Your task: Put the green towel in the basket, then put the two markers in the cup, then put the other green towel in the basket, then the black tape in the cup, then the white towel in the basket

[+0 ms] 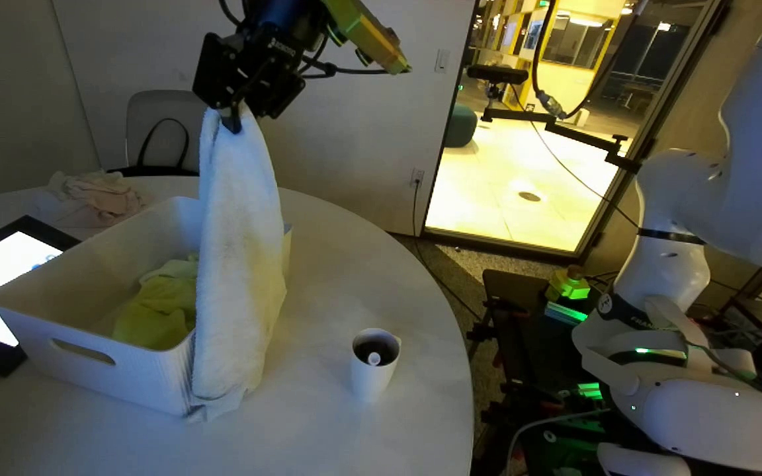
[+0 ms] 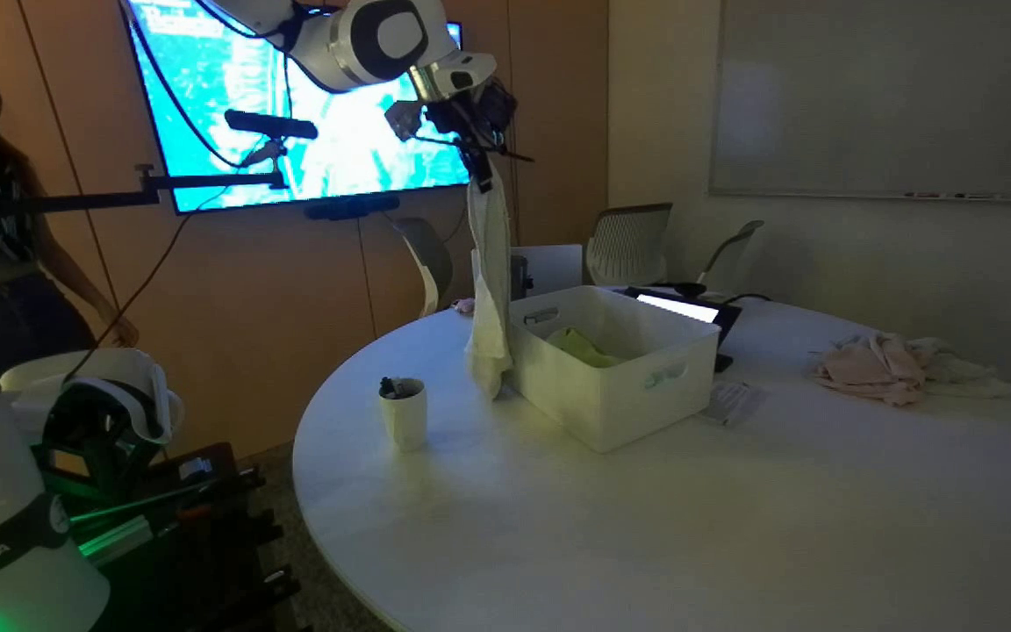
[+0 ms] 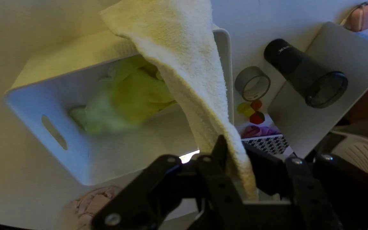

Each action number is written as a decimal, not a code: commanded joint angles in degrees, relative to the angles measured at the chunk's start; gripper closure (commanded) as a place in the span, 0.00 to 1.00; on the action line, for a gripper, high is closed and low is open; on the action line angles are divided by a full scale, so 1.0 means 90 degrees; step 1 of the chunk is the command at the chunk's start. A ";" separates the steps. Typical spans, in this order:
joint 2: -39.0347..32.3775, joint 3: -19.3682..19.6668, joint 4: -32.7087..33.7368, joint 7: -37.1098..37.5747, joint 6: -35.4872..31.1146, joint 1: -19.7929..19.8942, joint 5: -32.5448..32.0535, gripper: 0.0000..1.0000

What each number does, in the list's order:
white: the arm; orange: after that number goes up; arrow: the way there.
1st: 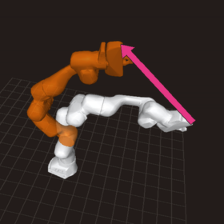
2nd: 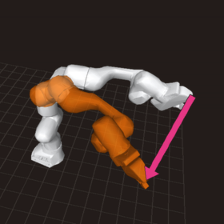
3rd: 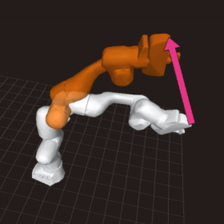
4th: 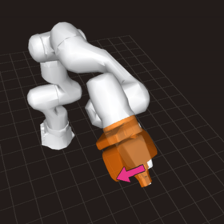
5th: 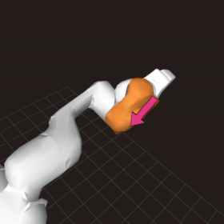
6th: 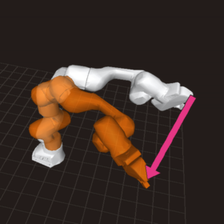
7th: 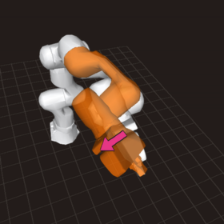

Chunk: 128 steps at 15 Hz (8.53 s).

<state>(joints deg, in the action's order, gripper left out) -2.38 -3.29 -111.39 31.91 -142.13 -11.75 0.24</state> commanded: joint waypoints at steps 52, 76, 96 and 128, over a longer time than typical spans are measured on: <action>-0.0803 0.0006 0.1870 0.3466 0.2621 0.0301 -0.0538 0.00; -0.3550 0.0159 0.1045 -0.0389 0.1661 0.0037 -0.0738 0.00; -0.4878 0.0150 0.1764 -0.1660 0.0069 -0.0497 -0.0753 0.00; -0.5633 0.0151 0.2782 -0.1871 0.0099 -0.0135 -0.0282 0.70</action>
<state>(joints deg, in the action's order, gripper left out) -52.41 -2.03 -87.71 16.63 -142.13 -13.02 -3.30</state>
